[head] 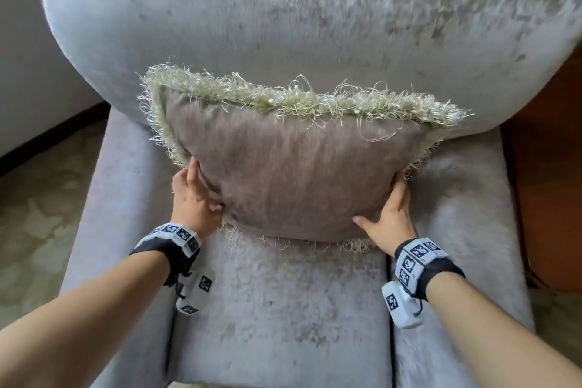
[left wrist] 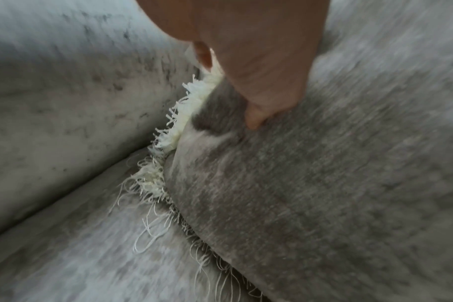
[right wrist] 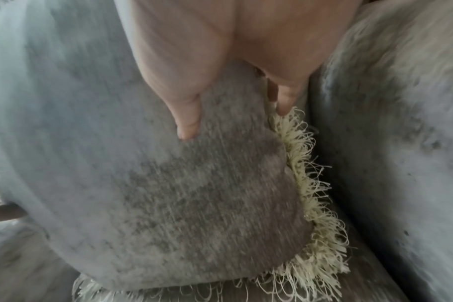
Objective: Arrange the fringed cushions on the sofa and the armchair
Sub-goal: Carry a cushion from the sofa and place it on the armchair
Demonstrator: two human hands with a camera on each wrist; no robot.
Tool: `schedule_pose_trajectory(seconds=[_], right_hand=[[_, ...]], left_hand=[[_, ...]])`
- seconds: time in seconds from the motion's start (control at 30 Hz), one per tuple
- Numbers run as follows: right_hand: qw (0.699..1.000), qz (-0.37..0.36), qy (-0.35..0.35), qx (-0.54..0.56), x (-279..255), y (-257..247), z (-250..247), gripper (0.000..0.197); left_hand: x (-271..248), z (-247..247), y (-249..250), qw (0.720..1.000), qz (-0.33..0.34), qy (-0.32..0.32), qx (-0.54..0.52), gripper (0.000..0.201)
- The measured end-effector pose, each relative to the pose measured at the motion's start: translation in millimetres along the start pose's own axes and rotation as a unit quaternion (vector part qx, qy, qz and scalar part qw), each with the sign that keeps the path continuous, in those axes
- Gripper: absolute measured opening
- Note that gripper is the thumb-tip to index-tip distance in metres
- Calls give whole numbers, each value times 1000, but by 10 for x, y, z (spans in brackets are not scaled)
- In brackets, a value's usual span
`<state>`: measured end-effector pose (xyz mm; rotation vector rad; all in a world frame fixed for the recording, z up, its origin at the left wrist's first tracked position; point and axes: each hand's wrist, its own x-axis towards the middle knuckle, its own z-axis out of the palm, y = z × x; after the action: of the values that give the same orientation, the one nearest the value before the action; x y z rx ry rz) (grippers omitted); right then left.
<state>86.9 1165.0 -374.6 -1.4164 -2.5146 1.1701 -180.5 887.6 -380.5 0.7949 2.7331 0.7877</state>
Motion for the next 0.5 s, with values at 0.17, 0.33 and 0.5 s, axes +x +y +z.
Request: schedule_pose_trajectory(seconds=[0.17, 0.33, 0.5], right_hand=[[991, -2, 85, 100, -23, -284, -402, 123], [993, 10, 11, 116, 188, -605, -649, 129], [994, 45, 47, 86, 335, -675, -577, 103]], left_hand=[[127, -468, 188, 993, 108, 54, 15, 93], [437, -789, 449, 989, 140, -21, 39, 124], [621, -820, 678, 994, 50, -97, -8, 124]])
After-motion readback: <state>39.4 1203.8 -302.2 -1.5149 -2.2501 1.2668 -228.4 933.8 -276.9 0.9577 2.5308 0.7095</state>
